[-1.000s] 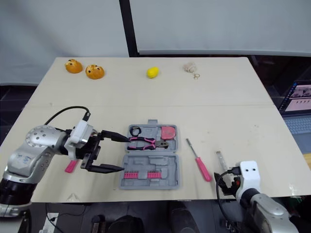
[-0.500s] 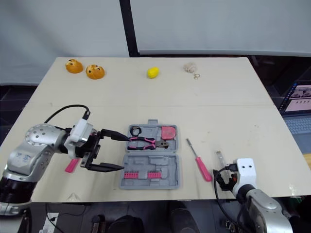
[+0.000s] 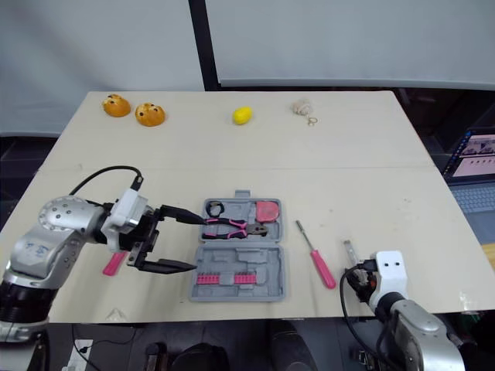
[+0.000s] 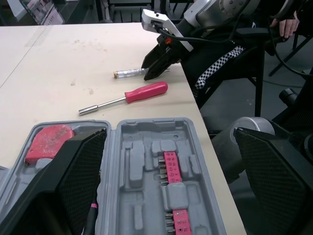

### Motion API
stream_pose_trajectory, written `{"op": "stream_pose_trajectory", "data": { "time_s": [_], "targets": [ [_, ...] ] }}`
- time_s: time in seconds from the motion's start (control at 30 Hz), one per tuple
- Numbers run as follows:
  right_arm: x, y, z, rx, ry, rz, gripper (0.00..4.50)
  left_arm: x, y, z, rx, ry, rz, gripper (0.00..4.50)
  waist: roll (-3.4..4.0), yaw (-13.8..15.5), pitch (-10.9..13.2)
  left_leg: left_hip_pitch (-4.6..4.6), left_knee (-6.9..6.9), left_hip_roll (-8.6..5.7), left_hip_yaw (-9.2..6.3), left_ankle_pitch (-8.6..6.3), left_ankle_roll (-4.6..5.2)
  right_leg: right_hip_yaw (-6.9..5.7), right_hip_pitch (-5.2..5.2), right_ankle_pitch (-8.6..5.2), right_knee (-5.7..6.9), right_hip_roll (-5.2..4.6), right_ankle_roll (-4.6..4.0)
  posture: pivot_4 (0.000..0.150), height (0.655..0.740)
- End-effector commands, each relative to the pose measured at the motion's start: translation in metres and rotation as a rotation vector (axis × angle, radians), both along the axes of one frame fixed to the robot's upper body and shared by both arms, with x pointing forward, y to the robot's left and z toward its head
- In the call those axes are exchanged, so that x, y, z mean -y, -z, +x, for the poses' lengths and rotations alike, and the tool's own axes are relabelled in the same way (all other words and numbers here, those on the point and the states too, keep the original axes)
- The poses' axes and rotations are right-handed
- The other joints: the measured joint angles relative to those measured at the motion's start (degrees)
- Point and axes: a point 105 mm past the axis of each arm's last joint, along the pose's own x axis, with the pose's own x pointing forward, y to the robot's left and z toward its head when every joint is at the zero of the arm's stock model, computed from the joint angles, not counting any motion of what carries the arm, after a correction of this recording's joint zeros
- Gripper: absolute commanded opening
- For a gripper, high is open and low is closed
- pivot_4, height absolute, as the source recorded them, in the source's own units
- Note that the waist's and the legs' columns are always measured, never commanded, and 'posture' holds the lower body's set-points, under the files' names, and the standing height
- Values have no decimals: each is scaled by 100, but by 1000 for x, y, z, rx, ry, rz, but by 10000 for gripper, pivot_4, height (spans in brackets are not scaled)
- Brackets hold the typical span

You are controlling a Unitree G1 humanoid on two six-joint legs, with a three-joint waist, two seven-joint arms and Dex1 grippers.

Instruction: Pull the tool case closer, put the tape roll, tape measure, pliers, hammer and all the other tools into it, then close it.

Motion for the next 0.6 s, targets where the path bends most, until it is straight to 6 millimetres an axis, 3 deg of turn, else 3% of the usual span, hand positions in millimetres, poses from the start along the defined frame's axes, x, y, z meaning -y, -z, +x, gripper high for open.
{"op": "stream_pose_trajectory", "data": {
  "time_s": [0.03, 0.13, 0.3, 0.43, 0.6],
  "targets": [
    [2, -5, 1, 14, 10, 1, 12289, 0, -8, -4, 33, 12, -8, 45000, 0, 2, 0, 0, 0, 0, 0, 0, 0, 0, 0, 0, 0, 0, 0, 1500, 7400],
    [2, -13, 3, 34, 1, -11, 182, 0, -8, -4, 34, 11, -11, 45000, 0, -1, 0, 0, 0, 0, 0, 0, 0, 0, 0, 0, 0, 0, 0, 1500, 7400],
    [-18, -57, 8, 114, -157, -17, 182, -6, -5, -8, 18, 2, -2, 45000, 2, -34, 1, 0, 0, 0, 1, 0, 0, 2, -1, 0, 0, -1, 1, 1500, 7400],
    [-50, -84, 4, 84, -427, -66, 182, -19, -1, -11, 0, -24, 40, 45000, -1, -64, 1, 0, -2, 2, -4, 0, 0, 2, -1, 0, 0, 0, 1, 1500, 7400],
    [-96, -106, 0, -64, -842, -138, 182, -50, 17, -13, -9, -59, 187, 45000, 2, -92, 5, 0, -7, 3, -2, -1, 3, 1, -5, -2, -12, -2, -4, 1500, 7400]
  ]
}}
